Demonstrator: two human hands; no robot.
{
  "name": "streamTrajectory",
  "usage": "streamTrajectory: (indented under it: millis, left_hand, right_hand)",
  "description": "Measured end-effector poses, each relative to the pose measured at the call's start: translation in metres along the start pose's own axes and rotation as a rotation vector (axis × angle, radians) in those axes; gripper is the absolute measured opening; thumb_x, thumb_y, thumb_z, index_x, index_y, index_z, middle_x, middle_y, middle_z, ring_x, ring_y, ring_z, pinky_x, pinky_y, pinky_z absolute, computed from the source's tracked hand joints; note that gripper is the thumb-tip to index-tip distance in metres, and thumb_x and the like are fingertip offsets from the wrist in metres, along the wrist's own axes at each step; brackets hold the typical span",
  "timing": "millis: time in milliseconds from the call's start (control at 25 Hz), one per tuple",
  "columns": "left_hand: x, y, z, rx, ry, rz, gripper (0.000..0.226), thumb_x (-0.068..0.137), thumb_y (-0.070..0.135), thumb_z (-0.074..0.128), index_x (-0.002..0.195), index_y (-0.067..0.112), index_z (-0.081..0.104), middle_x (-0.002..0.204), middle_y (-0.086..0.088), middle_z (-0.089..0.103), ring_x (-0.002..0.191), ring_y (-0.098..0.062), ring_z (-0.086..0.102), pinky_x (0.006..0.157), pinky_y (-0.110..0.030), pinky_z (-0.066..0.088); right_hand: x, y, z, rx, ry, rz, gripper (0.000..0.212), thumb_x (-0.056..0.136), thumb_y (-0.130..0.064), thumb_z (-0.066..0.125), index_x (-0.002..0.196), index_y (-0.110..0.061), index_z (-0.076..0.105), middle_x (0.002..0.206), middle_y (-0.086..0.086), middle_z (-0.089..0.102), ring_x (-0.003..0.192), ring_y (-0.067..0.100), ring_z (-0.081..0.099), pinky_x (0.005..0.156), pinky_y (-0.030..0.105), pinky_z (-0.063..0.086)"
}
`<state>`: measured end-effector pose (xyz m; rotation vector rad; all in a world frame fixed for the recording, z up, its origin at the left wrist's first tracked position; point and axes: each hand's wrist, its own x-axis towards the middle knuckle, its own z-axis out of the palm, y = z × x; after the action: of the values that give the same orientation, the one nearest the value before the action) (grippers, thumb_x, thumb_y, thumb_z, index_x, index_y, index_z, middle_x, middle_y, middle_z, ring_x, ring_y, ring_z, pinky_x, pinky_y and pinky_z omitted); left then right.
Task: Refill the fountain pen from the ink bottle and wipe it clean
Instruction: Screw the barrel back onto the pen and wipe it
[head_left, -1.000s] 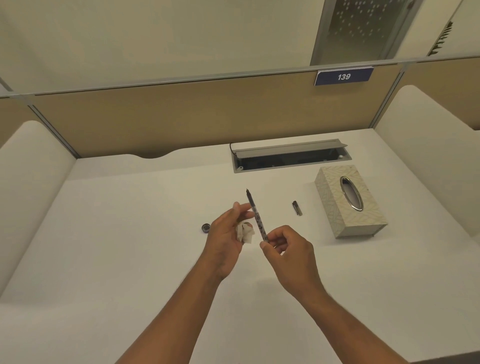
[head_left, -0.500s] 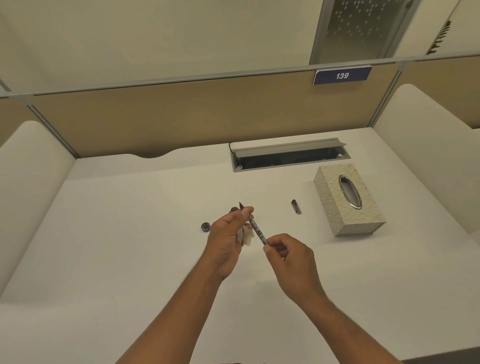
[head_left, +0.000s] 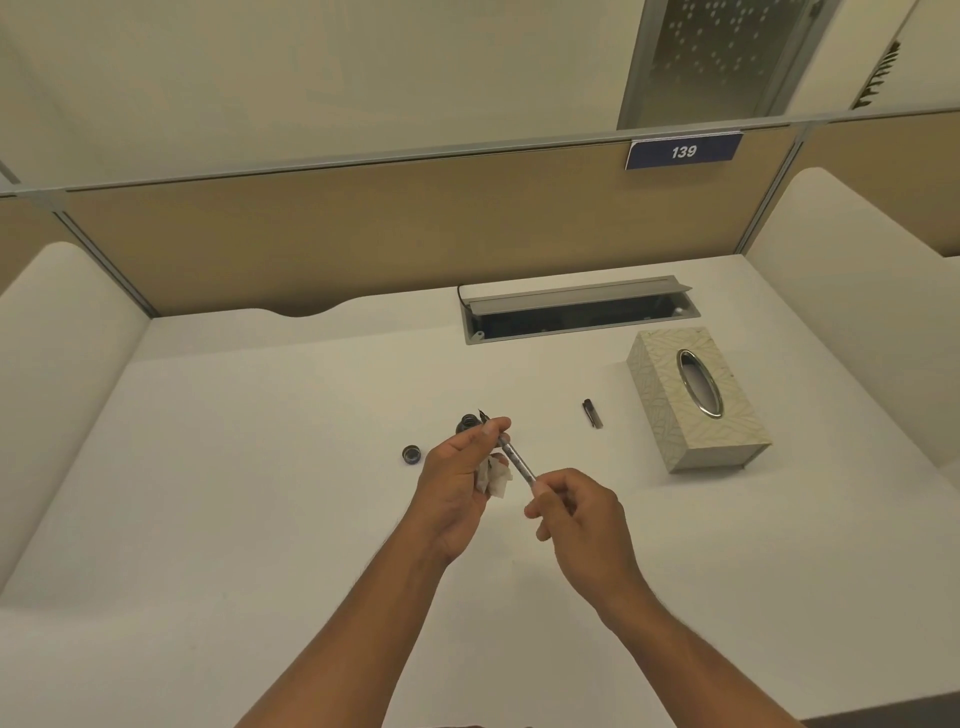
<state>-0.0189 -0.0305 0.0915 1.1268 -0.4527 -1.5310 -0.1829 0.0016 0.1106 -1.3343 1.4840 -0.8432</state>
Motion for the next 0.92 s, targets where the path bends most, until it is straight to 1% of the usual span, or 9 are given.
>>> streamTrajectory:
  millis: [40, 120, 200, 320, 400, 560, 640, 760, 920]
  left_hand:
    - [0.0007, 0.0002, -0.0002, 0.005, -0.002, 0.0, 0.043, 0.083, 0.032, 0.082, 0.115, 0.003, 0.081, 0.095, -0.002, 0.071, 0.068, -0.017, 0.053, 0.066, -0.034, 0.043]
    - [0.0013, 0.0004, -0.0001, 0.021, -0.002, 0.002, 0.039, 0.087, 0.031, 0.08, 0.115, 0.003, 0.081, 0.092, -0.001, 0.071, 0.066, -0.019, 0.051, 0.066, -0.036, 0.043]
    - [0.0015, -0.0004, 0.0009, 0.028, -0.004, -0.003, 0.036, 0.087, 0.031, 0.08, 0.113, 0.005, 0.082, 0.091, -0.001, 0.071, 0.065, -0.019, 0.05, 0.068, -0.036, 0.043]
    - [0.0023, -0.0015, 0.001, 0.018, -0.012, -0.004, 0.042, 0.083, 0.033, 0.081, 0.113, 0.005, 0.082, 0.091, -0.001, 0.071, 0.066, -0.017, 0.051, 0.068, -0.036, 0.043]
    - [0.0036, -0.002, 0.0002, 0.022, -0.019, -0.001, 0.045, 0.083, 0.034, 0.081, 0.115, 0.003, 0.081, 0.093, -0.002, 0.07, 0.067, -0.018, 0.052, 0.068, -0.036, 0.043]
    - [0.0044, -0.0032, -0.0006, 0.035, -0.017, -0.002, 0.044, 0.082, 0.036, 0.081, 0.113, 0.005, 0.082, 0.092, -0.002, 0.07, 0.066, -0.019, 0.053, 0.068, -0.037, 0.043]
    - [0.0041, -0.0033, -0.0005, 0.022, -0.023, 0.0, 0.042, 0.083, 0.034, 0.08, 0.113, 0.005, 0.082, 0.093, -0.002, 0.071, 0.065, -0.017, 0.053, 0.068, -0.037, 0.043]
    - [0.004, -0.0024, -0.0004, 0.029, -0.021, -0.008, 0.037, 0.083, 0.034, 0.078, 0.109, 0.009, 0.083, 0.09, 0.0, 0.073, 0.066, -0.018, 0.056, 0.07, -0.037, 0.043]
    - [0.0049, -0.0036, -0.0003, 0.049, -0.009, -0.001, 0.039, 0.083, 0.035, 0.079, 0.111, 0.008, 0.083, 0.086, -0.001, 0.072, 0.065, -0.018, 0.054, 0.069, -0.038, 0.043]
  right_hand:
    - [-0.0009, -0.001, -0.0002, 0.002, -0.017, 0.0, 0.013, 0.101, -0.022, 0.062, 0.093, -0.02, 0.071, 0.077, 0.0, 0.077, 0.06, 0.009, 0.066, 0.062, 0.022, 0.052]
    - [-0.0017, -0.0028, 0.0004, 0.007, -0.034, 0.006, 0.005, 0.099, -0.028, 0.066, 0.098, -0.023, 0.069, 0.077, 0.0, 0.077, 0.061, 0.011, 0.068, 0.063, 0.024, 0.054]
    - [-0.0015, -0.0033, 0.0017, 0.005, -0.021, 0.023, 0.012, 0.095, -0.028, 0.073, 0.099, -0.023, 0.063, 0.076, 0.001, 0.076, 0.061, 0.013, 0.07, 0.063, 0.024, 0.054]
    - [-0.0003, -0.0013, 0.0013, -0.007, -0.019, 0.027, 0.009, 0.1, -0.027, 0.064, 0.094, -0.021, 0.065, 0.075, 0.0, 0.077, 0.058, 0.009, 0.067, 0.062, 0.023, 0.052]
    - [-0.0002, -0.0017, 0.0, -0.014, -0.028, 0.018, 0.016, 0.103, -0.03, 0.059, 0.094, -0.021, 0.068, 0.076, 0.0, 0.077, 0.058, 0.009, 0.065, 0.063, 0.025, 0.052]
    - [0.0029, -0.0025, 0.001, -0.04, -0.027, 0.024, 0.016, 0.095, -0.038, 0.071, 0.098, -0.026, 0.062, 0.075, 0.001, 0.077, 0.063, 0.011, 0.067, 0.067, 0.03, 0.057]
    - [0.0038, -0.0022, 0.0012, -0.059, -0.033, 0.02, 0.012, 0.099, -0.033, 0.065, 0.094, -0.022, 0.063, 0.074, 0.0, 0.078, 0.06, 0.01, 0.066, 0.066, 0.03, 0.057]
    - [0.0031, -0.0045, 0.0006, -0.078, -0.048, 0.003, 0.025, 0.104, -0.034, 0.056, 0.091, -0.018, 0.07, 0.07, 0.001, 0.076, 0.052, 0.008, 0.062, 0.06, 0.029, 0.056]
    - [0.0024, -0.0033, 0.0033, -0.125, -0.027, -0.007, 0.018, 0.096, -0.043, 0.068, 0.098, -0.027, 0.061, 0.072, -0.001, 0.076, 0.06, 0.009, 0.069, 0.066, 0.037, 0.062]
